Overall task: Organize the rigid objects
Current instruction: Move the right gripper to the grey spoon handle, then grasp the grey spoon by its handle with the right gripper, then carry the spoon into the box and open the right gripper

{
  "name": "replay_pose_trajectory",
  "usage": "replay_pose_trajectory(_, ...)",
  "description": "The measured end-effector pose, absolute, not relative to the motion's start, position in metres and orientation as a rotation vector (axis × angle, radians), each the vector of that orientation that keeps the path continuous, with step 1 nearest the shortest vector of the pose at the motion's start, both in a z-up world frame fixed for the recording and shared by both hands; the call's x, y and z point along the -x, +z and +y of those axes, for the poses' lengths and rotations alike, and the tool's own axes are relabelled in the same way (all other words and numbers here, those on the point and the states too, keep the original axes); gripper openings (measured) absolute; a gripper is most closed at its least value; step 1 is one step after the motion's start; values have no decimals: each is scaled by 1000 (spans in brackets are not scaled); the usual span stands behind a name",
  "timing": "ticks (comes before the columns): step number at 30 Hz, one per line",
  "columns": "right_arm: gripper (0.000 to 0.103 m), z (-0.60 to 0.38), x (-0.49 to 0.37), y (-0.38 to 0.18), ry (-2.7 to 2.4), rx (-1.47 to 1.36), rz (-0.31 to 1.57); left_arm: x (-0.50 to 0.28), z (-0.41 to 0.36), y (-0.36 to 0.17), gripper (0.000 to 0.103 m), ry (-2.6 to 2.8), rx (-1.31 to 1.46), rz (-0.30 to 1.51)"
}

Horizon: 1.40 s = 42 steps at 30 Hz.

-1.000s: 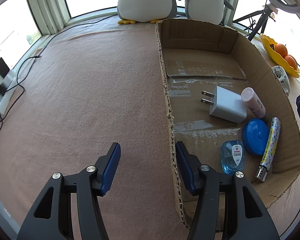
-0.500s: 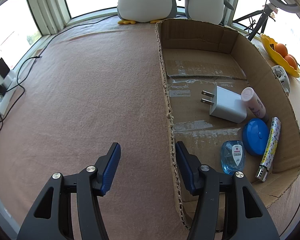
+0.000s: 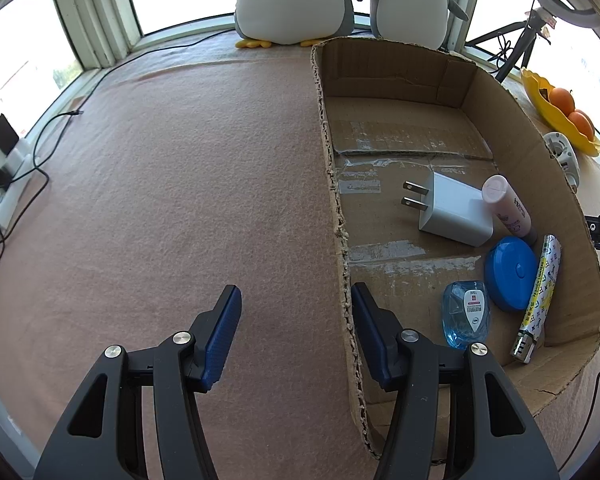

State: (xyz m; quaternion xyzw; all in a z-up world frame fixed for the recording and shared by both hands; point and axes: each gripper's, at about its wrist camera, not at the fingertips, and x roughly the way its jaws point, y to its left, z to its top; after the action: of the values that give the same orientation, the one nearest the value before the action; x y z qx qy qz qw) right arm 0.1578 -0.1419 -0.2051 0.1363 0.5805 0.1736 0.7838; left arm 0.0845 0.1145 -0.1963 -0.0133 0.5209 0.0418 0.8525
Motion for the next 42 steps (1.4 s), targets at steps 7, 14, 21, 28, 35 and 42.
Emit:
replay_pose_trajectory(7, 19, -134, -166, -215, 368, -276, 1279, -85, 114, -196, 56, 88, 27, 1096)
replay_pose_trajectory(14, 15, -130, -171, -221, 357, -243, 1296, -84, 114, -197, 56, 88, 27, 1096)
replay_pose_trajectory(21, 10, -130, -172, -221, 350, -185, 1305, -84, 114, -197, 56, 88, 29, 1097)
replay_pose_trajectory(28, 8, -143, -163, -219, 341, -137, 1296, -84, 114, -197, 56, 88, 29, 1097)
replay_pose_trajectory(35, 6, -154, -150, -215, 338, -140, 1269, -84, 113, -198, 56, 90, 26, 1096)
replay_pose_trajectory(42, 6, -159, -143, -207, 333, -151, 1237, -83, 113, -197, 56, 91, 24, 1094)
